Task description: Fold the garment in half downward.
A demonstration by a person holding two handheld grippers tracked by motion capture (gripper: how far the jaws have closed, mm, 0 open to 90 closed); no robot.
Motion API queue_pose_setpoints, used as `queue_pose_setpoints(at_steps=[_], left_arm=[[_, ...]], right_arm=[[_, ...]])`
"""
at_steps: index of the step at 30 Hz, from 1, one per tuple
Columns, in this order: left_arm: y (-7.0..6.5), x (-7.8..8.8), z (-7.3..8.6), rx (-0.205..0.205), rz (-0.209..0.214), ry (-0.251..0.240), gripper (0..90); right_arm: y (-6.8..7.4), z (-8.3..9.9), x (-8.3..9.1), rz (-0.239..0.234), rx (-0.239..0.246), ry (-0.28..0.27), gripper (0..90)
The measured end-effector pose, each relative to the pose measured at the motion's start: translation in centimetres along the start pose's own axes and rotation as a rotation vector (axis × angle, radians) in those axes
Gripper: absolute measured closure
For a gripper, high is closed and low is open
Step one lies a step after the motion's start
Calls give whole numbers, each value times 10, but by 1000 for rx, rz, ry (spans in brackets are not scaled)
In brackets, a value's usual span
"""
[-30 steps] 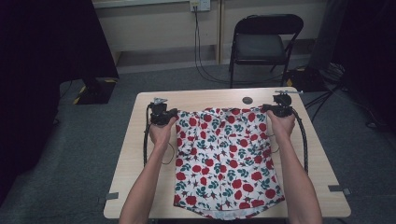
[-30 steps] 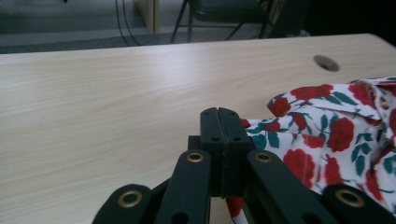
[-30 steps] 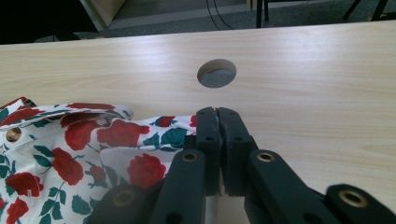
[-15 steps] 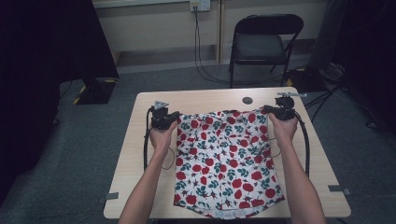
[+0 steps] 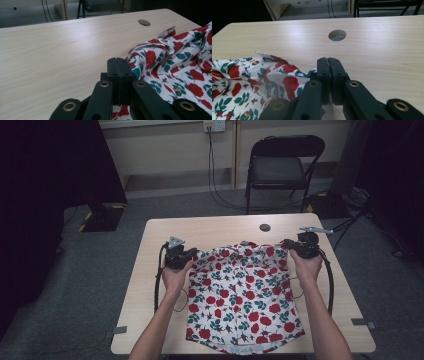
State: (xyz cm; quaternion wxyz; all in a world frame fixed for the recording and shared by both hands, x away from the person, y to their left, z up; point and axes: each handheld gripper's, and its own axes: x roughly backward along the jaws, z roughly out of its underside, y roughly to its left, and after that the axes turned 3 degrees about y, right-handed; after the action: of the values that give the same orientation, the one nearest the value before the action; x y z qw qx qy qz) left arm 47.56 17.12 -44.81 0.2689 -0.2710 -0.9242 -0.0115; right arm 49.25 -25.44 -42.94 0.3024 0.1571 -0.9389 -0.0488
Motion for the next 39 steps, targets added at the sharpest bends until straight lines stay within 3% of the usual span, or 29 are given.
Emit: queue_pose_setpoints(at_steps=[14, 34, 39], left_arm=[[-16, 11, 22, -51, 32, 12, 900], [-16, 41, 39, -70, 40, 1, 900], [-17, 50, 44, -95, 37, 3, 900]], right_arm=[[17, 19, 21, -6, 67, -16, 882], [22, 45, 48, 1, 97, -27, 882], [22, 52, 55, 1, 106, -29, 882]])
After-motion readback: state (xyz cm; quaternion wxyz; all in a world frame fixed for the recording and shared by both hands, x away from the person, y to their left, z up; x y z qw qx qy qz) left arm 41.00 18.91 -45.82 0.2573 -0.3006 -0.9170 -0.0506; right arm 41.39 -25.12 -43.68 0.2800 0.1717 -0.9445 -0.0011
